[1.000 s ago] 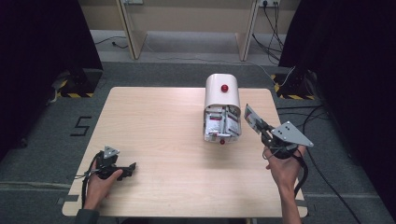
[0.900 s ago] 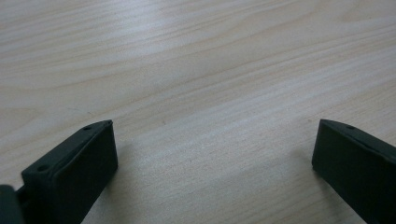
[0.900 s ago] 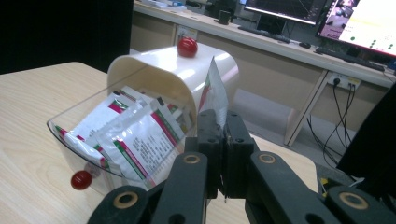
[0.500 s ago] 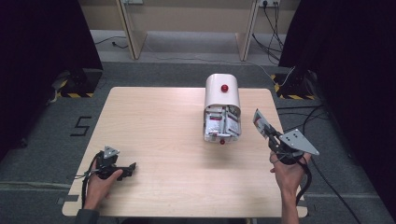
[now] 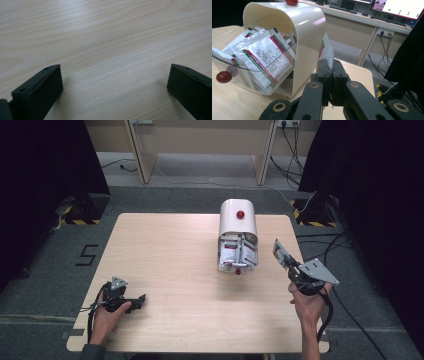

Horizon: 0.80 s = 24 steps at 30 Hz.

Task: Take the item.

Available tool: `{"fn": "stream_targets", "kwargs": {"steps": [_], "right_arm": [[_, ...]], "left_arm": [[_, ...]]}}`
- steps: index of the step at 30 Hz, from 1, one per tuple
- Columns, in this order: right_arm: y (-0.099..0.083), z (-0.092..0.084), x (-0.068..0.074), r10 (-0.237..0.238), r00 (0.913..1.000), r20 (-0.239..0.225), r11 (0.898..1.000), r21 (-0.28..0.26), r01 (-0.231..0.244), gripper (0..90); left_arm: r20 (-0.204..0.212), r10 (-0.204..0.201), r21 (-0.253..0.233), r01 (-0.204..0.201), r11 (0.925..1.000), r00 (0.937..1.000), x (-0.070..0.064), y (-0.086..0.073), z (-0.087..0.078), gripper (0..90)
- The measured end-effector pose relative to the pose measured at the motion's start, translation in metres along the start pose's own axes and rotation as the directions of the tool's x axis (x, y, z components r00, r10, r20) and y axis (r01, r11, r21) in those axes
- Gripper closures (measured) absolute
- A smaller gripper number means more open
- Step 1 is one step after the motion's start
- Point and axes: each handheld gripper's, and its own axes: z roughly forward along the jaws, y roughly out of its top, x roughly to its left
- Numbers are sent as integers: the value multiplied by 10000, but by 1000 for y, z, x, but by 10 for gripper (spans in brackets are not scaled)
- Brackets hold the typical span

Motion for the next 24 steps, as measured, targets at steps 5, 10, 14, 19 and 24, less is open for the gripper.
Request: {"fn": "stream_targets", "kwargs": {"steps": [5,10,14,19,24], "right_arm": [[-4,2,1,52,10000,-17,9999,122,-52,881],[-11,7,0,76,10000,-32,9993,362,-74,882],[-20,13,-2,153,9999,-7,9983,566,-152,882],[-27,19,-1,178,9998,9,9968,785,-178,881],[-35,25,2,183,9998,-86,9947,1018,-174,882]], "left_arm": [[0,1,-1,-1,10000,10000,0,0,0,0],[2,-3,-3,3,10000,10000,0,0,0,0],[0,-1,-3,1,10000,10000,0,0,0,0],[2,1,0,-1,10000,10000,0,0,0,0],[1,-1,-1,1,10000,10000,0,0,0,0]]}}
